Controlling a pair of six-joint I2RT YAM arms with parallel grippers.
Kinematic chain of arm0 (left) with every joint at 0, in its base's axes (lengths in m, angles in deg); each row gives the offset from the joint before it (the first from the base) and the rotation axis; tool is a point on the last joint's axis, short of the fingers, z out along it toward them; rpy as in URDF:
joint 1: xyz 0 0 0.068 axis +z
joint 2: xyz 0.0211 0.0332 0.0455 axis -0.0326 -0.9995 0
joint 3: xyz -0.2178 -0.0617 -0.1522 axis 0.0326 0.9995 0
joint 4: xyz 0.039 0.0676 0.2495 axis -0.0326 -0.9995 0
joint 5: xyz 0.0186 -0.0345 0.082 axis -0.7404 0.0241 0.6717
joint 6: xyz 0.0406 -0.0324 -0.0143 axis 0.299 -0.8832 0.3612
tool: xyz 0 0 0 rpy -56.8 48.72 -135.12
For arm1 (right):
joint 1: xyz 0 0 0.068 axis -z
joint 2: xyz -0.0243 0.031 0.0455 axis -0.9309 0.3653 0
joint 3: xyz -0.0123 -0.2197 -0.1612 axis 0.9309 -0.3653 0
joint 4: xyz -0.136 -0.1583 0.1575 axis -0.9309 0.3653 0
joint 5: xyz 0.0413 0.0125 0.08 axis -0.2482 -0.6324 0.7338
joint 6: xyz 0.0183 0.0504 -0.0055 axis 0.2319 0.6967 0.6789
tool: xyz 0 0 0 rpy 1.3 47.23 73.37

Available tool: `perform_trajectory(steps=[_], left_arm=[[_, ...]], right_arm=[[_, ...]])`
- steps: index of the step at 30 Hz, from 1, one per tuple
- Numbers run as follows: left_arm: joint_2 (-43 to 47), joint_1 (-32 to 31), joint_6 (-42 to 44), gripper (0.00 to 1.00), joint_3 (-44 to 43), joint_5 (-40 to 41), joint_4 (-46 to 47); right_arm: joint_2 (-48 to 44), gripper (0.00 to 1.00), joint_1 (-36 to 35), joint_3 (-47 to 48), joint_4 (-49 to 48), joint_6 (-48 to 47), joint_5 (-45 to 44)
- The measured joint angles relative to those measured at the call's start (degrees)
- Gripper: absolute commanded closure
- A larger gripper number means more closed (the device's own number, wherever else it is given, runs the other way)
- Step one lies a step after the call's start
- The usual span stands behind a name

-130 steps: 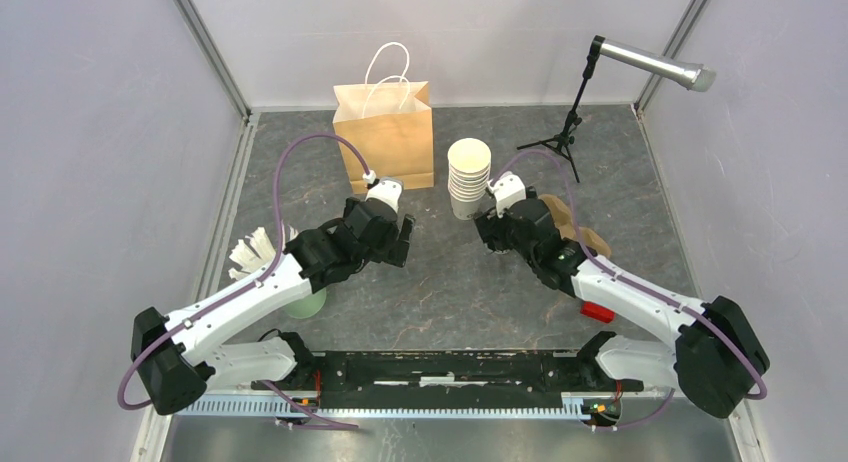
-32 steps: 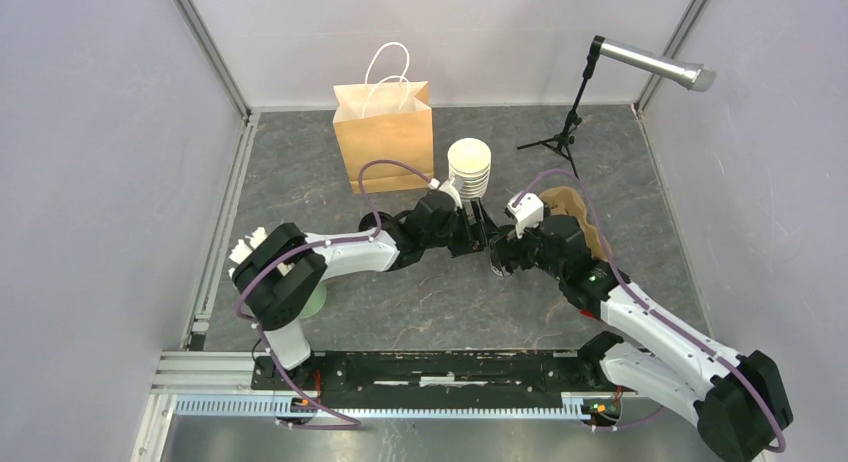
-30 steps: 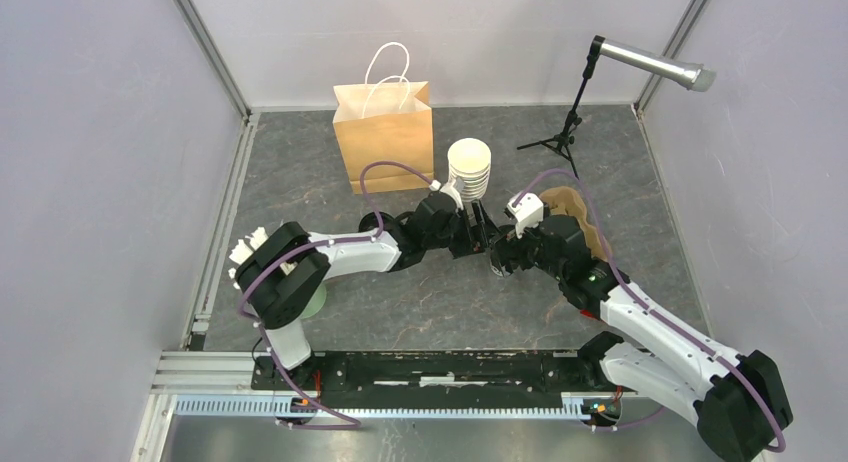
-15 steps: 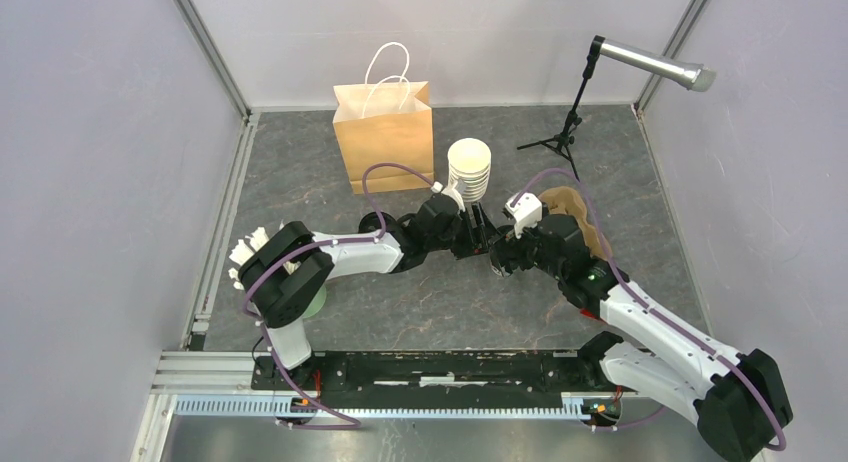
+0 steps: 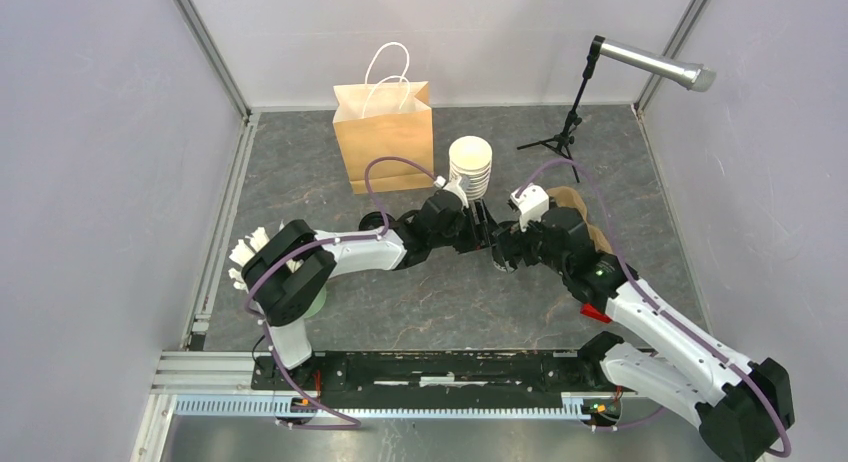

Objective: Pack the takeout coffee

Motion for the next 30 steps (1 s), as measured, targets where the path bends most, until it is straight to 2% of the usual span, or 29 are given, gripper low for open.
perform_trajectory(steps=[3,10,15,22,27,30], left_arm=[[-0.7,0.0,0.7,0.30,-0.8,0.0,0.5],[-0.9,0.2,1.2,0.20,-1.5,-0.1,0.3],[0.6,0.2,1.8,0.18,-1.7,0.1,-0.9],[6.8,0.7,1.7,0.18,1.0,3.1,0.3],[12.6,1.4,1.8,0.17,4.9,7.8,1.2],[16.6,0.5,4.0,0.15,7.1,8.8,-4.1]], right_arm=[[-0.8,0.02,0.0,1.2,1.5,0.1,-0.8],[-2.3,0.02,0.0,2.9,3.8,1.4,-1.4],[-4.0,0.04,0.0,3.0,3.9,3.3,-1.1],[-4.5,0.13,-0.5,5.4,2.3,9.1,-0.5],[0.1,0.25,-0.8,9.8,1.9,13.2,0.4],[4.6,0.29,-0.2,13.4,-5.1,17.0,-2.4]])
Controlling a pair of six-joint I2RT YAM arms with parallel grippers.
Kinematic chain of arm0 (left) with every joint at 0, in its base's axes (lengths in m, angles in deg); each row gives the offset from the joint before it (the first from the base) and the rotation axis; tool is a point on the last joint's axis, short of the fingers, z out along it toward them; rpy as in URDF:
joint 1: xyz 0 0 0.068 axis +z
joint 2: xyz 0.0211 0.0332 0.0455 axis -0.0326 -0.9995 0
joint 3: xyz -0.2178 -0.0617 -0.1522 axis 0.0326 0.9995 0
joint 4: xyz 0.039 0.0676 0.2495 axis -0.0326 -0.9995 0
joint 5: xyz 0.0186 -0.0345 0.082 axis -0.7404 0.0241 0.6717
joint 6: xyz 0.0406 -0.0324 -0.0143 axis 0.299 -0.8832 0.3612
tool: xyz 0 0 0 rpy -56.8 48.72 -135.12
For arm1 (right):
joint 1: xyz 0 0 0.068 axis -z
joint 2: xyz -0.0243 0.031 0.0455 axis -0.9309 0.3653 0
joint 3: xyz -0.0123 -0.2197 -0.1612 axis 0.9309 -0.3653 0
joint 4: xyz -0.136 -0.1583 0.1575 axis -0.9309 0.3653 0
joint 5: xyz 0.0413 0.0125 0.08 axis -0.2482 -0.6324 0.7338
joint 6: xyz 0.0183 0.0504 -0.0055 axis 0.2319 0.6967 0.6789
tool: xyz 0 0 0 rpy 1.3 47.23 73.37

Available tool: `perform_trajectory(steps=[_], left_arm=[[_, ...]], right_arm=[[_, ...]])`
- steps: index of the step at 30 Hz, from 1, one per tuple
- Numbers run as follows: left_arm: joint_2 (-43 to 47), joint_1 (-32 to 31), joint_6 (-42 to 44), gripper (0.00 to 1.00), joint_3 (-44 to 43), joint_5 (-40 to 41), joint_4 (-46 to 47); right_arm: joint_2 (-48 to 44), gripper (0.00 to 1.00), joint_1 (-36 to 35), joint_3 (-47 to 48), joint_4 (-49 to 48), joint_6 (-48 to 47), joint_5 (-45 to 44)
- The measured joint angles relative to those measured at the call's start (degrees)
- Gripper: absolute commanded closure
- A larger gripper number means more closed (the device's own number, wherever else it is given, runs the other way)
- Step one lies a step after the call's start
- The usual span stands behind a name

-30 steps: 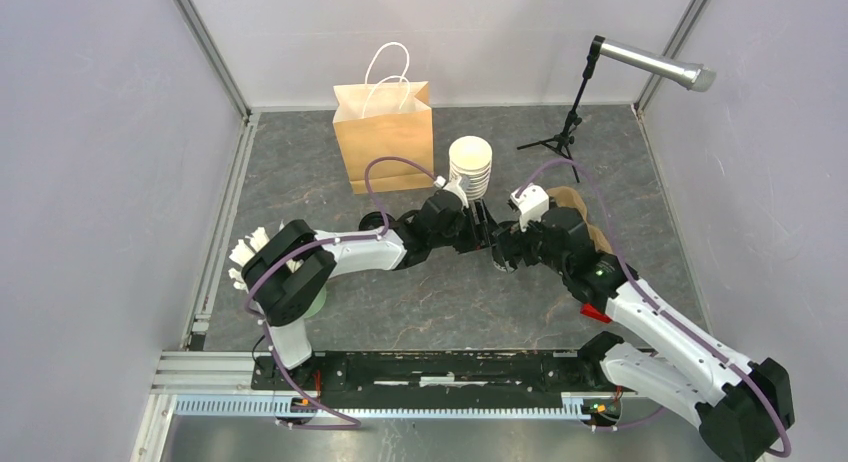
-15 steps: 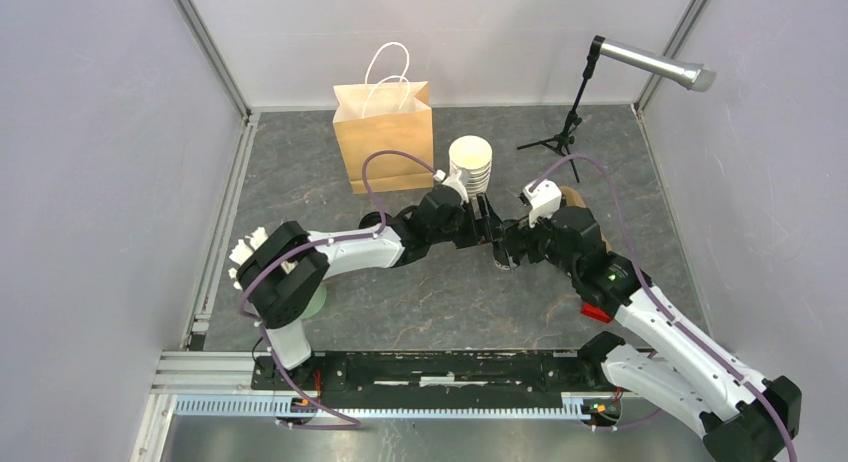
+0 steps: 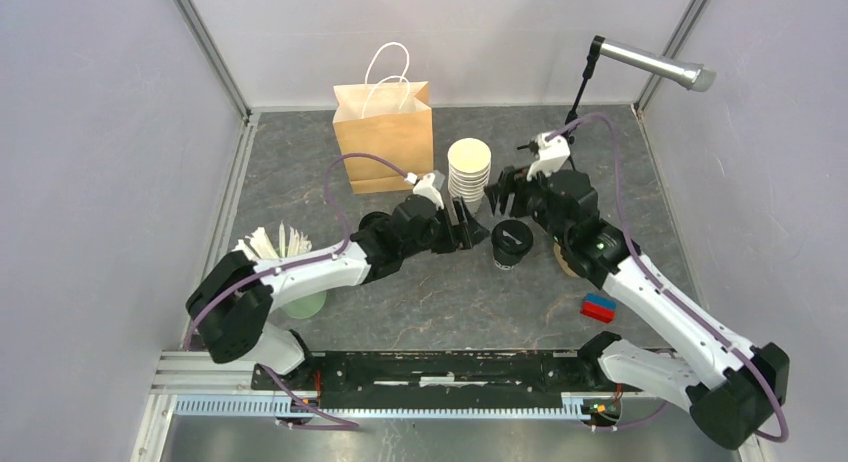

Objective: Pack the takeout coffee

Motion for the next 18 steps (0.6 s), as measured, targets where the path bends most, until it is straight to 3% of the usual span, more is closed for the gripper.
perform_trajectory(steps=[8,10,18], left_arm=[[10.8,-1.6,7.6,0.05,3.2,8.3,-18.7],[14.3,-1.5,9.8,0.00,3.0,10.7,-23.8],[21.1,-1.5,18.4,0.00,-0.2,16.5,-39.8]], right_arm=[[12.9,0.46,0.3,12.6,-10.9,3.8,-5.1],[15.1,0.47,0.3,13.9,-11.1,3.6,-6.1],[21.4,0.47,0.3,18.2,-8.3,-3.2,-9.5]])
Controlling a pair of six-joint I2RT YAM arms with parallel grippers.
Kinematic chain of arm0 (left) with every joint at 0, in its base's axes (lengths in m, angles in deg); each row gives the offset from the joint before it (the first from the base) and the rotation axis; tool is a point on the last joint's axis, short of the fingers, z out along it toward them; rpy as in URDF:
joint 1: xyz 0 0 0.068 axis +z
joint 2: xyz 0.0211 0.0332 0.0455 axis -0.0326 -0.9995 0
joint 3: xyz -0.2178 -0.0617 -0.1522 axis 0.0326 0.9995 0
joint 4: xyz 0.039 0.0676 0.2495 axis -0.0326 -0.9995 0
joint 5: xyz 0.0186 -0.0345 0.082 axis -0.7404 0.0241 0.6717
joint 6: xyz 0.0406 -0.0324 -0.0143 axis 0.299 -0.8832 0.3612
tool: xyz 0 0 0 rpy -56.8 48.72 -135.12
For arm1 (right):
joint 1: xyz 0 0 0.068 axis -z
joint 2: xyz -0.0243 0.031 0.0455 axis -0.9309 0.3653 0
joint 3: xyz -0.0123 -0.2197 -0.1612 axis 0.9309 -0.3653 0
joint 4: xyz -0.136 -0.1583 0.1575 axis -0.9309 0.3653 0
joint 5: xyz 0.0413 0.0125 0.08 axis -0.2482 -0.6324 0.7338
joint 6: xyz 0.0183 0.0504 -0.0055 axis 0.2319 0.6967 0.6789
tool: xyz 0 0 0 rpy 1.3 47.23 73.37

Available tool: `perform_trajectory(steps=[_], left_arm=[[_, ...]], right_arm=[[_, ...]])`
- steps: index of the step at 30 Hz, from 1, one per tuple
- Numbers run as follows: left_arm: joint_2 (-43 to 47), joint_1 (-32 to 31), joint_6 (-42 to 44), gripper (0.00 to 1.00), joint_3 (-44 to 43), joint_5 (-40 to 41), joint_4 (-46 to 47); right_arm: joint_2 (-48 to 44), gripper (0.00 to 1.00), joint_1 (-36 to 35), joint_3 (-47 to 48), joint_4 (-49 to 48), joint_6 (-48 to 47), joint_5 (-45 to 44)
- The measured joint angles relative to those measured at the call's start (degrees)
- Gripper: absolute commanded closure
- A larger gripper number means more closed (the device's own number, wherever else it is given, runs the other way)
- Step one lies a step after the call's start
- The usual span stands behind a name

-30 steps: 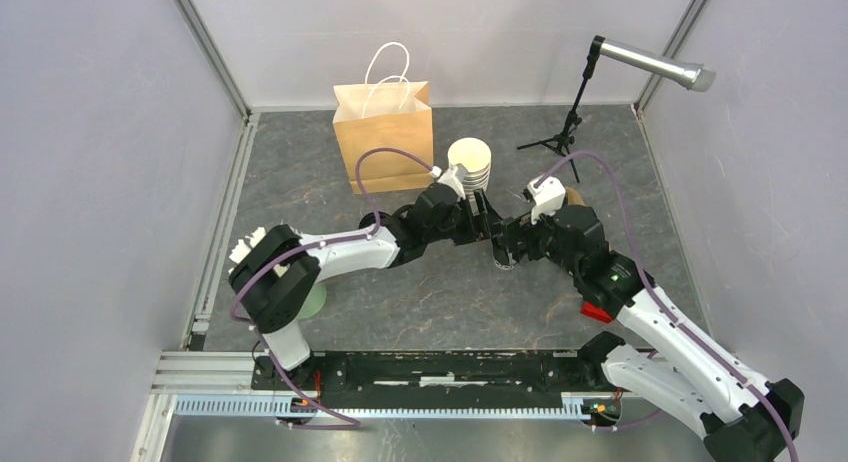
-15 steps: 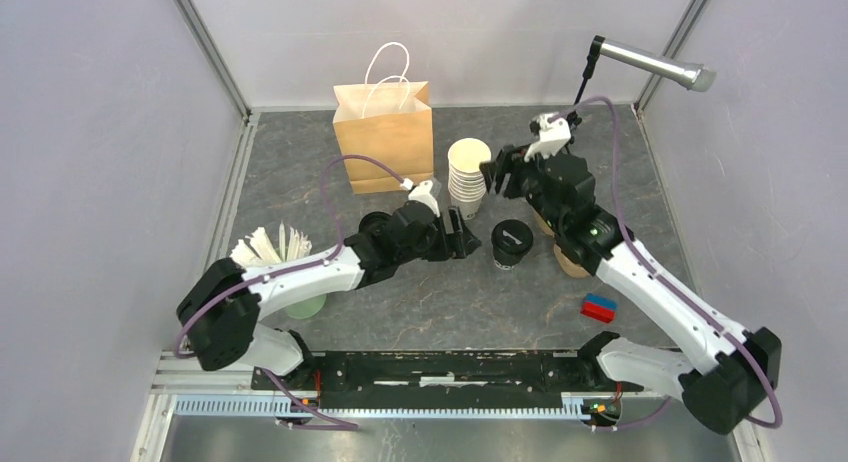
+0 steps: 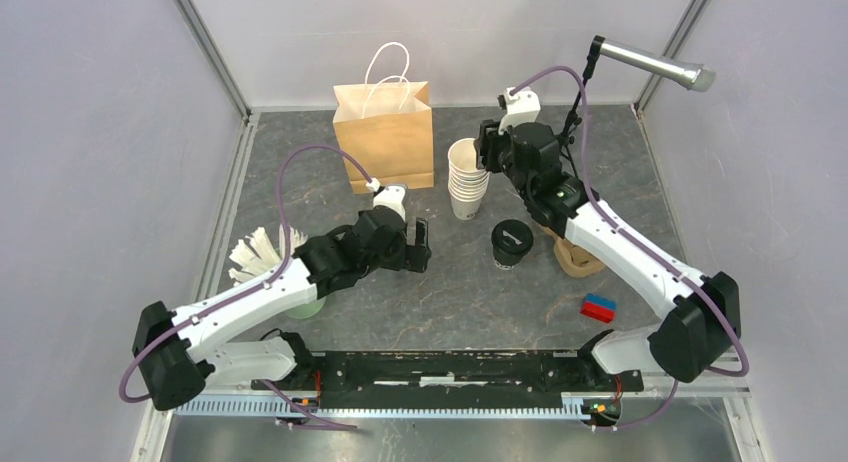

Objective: Pack the takeout coffee

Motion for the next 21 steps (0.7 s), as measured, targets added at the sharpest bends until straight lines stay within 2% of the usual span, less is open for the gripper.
perform_trajectory(steps=[8,15,21], left_arm=[[2.6,0.0,6.8,0.00,-1.9,2.7,-6.9],[6.3,0.0,9.3,0.00,-1.0,4.4,-7.8],[7.1,0.0,9.9,0.00,-0.3,4.2,-7.8]], right_arm=[[3.6,0.51,0.0,3.7,3.8,-6.0,-1.1],[6.4,0.53,0.1,4.5,5.9,-8.6,-1.2],[7.4,0.63,0.1,4.7,6.8,-9.3,-1.0]])
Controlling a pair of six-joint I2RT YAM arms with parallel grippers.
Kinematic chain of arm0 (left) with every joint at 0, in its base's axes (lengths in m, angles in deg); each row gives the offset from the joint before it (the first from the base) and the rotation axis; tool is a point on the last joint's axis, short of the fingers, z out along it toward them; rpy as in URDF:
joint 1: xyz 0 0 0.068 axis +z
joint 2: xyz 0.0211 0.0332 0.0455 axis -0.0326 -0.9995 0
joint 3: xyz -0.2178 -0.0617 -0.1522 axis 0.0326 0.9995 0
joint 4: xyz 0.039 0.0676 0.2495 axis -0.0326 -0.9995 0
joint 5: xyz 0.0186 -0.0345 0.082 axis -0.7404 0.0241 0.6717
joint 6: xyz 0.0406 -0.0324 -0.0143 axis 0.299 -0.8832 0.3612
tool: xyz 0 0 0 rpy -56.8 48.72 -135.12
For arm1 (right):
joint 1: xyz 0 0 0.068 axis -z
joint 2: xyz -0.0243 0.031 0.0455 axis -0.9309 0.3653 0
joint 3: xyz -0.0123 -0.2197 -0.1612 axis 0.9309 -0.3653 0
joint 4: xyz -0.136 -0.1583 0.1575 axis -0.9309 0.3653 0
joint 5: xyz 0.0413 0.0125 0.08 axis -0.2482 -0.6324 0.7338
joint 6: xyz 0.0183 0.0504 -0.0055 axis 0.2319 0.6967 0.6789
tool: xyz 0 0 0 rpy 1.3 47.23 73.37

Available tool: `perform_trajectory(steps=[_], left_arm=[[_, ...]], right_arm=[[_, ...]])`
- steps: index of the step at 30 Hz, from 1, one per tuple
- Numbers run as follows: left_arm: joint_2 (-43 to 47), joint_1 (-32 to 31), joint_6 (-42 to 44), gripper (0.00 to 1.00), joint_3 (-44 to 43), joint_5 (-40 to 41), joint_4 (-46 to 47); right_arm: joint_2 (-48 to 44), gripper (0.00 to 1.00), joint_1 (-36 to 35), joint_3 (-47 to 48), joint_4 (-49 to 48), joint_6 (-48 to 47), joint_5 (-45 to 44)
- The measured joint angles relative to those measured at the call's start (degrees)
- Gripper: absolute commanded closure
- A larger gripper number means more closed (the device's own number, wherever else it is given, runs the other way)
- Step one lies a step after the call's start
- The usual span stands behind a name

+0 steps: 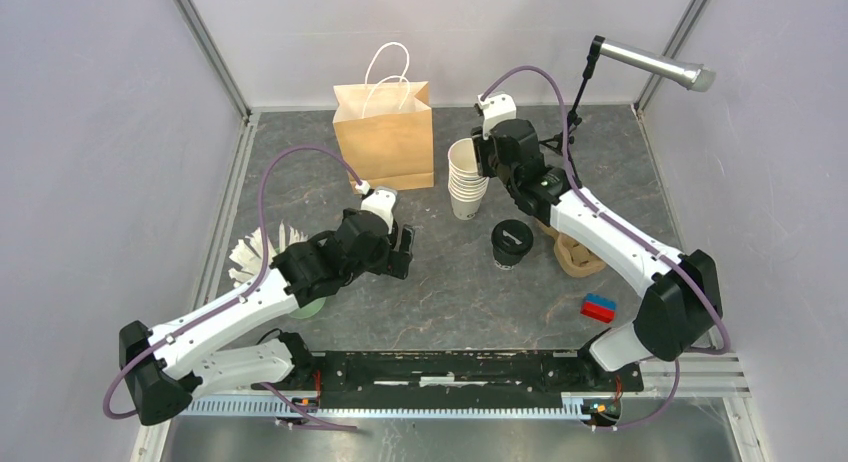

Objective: Pack the takeout coffee

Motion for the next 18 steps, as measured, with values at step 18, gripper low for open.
perform_trajectory(steps=[18], left_arm=[[-0.9,0.0,0.2,0.00,0.0,0.0,0.0]], right_arm=[[0.3,0.63,0.3,0.3,-0.8,0.0,-0.2]])
